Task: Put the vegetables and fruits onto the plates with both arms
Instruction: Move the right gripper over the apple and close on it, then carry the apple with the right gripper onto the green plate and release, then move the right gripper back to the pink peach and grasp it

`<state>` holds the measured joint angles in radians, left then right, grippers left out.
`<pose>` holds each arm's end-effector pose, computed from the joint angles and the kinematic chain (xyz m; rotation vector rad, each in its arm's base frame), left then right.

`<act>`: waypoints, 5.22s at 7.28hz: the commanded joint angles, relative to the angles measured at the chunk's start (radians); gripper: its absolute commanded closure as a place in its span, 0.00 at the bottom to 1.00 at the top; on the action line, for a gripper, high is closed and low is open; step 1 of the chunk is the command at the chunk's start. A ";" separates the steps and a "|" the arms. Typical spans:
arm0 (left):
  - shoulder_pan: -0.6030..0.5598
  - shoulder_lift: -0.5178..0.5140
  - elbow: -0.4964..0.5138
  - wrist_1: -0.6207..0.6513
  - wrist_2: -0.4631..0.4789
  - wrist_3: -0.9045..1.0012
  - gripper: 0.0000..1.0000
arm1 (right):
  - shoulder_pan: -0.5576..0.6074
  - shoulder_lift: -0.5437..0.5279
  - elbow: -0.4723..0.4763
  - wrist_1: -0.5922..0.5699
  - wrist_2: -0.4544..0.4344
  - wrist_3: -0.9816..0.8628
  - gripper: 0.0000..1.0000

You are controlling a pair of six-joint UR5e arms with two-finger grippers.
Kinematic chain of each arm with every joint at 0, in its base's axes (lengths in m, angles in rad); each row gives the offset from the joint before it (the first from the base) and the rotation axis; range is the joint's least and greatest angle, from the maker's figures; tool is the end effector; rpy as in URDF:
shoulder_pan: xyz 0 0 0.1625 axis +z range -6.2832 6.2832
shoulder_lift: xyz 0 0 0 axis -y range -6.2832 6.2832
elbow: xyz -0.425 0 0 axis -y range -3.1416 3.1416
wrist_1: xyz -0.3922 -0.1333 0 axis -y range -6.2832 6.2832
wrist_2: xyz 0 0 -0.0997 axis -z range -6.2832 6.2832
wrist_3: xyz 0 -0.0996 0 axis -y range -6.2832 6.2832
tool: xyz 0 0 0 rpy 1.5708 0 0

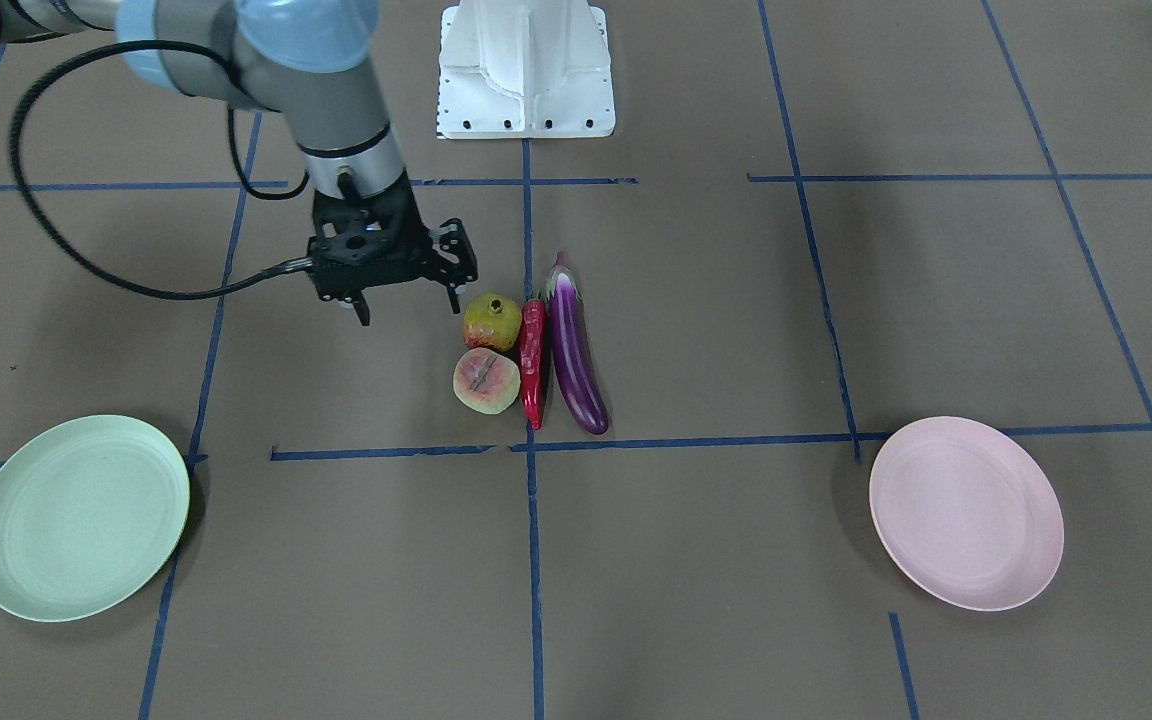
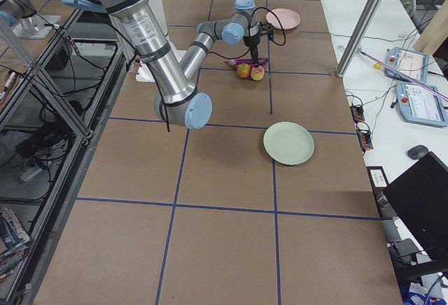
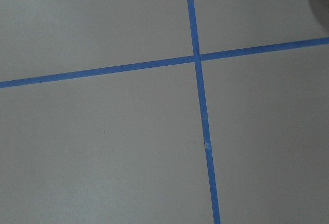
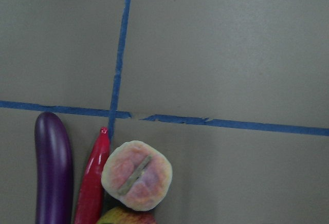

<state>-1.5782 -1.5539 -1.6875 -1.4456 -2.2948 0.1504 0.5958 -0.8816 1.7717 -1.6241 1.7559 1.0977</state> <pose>-0.0709 -0.4803 0.6255 0.0329 0.7241 0.1275 -0.4789 -0.4636 0.1773 0.2751 -0.8065 0.0377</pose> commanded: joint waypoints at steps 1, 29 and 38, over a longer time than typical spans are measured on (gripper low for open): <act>0.001 0.000 0.002 0.001 0.000 0.000 0.00 | -0.091 0.116 -0.130 -0.030 -0.104 0.071 0.00; 0.023 -0.002 -0.003 -0.003 0.000 -0.002 0.00 | 0.512 -0.277 -0.284 0.348 0.459 -0.679 0.00; 0.024 -0.002 -0.001 -0.001 -0.002 -0.003 0.00 | -0.028 0.122 -0.303 0.121 -0.025 0.008 0.00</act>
<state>-1.5550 -1.5555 -1.6892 -1.4478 -2.2964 0.1474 0.5977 -0.7689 1.4907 -1.5003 1.7624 1.0956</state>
